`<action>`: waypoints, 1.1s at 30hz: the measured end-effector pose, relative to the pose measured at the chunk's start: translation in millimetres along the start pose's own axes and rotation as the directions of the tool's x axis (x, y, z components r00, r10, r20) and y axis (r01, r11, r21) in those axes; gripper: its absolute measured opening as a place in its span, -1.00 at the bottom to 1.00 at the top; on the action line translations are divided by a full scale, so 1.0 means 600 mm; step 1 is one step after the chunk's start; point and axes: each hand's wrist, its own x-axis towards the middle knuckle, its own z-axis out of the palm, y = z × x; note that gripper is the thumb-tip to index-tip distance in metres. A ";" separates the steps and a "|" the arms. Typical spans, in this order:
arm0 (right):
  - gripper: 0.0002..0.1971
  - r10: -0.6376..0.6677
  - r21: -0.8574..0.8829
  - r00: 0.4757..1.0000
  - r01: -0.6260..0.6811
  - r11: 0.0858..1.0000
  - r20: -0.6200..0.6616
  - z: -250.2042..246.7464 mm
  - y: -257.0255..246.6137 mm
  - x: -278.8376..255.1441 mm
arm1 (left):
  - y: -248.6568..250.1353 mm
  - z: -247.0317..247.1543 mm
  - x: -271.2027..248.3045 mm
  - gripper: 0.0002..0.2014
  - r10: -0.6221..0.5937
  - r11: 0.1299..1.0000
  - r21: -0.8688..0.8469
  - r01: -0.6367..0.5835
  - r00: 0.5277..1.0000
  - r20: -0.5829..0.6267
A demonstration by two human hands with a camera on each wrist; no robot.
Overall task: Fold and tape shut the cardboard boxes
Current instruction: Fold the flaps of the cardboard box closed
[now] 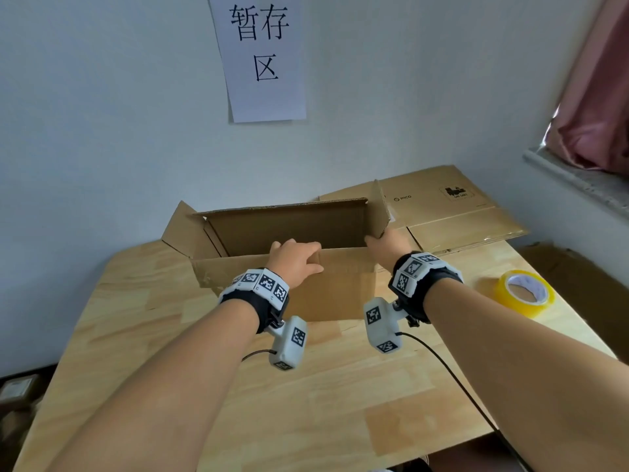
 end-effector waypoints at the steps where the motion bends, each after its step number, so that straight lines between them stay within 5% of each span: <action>1: -0.81 0.004 -0.039 1.000 -0.003 0.999 0.028 0.001 -0.005 0.005 | 0.002 -0.001 -0.002 -0.72 0.004 1.000 0.005 -0.004 1.000 0.005; 7: -0.70 0.008 -0.084 1.000 -0.009 0.996 -0.004 0.017 -0.007 0.011 | -0.005 -0.017 -0.008 -0.57 0.053 0.996 0.054 -0.065 0.980 0.194; 10: -0.72 0.000 -0.080 1.000 -0.002 0.997 -0.021 0.021 0.000 0.011 | -0.008 -0.031 0.003 -0.47 0.081 0.994 -0.091 -0.058 0.959 0.272; 12: -0.73 -0.009 -0.082 0.999 0.006 0.997 -0.036 0.020 0.005 0.009 | -0.010 -0.048 0.009 -0.50 0.137 0.984 -0.137 -0.111 0.969 0.204; 16: -0.75 -0.050 -0.093 0.996 0.043 0.995 -0.076 0.026 0.012 0.000 | -0.023 -0.098 0.029 -0.60 0.173 0.980 0.101 -0.171 0.985 -0.006; 23: -0.78 -0.120 -0.201 0.986 0.094 0.975 -0.120 0.031 0.013 -0.007 | -0.054 -0.124 0.075 -0.46 0.142 0.915 0.374 -0.153 0.988 0.056; 28: -0.75 -0.219 -0.246 0.966 0.181 0.952 -0.139 0.030 0.013 -0.008 | -0.063 -0.127 0.113 -0.33 0.042 0.940 0.325 -0.103 0.981 0.189; 33: -0.41 -0.420 -0.305 0.906 0.386 0.871 -0.053 0.016 0.021 0.002 | -0.069 -0.115 0.144 -0.28 0.024 0.970 0.231 -0.076 0.975 0.221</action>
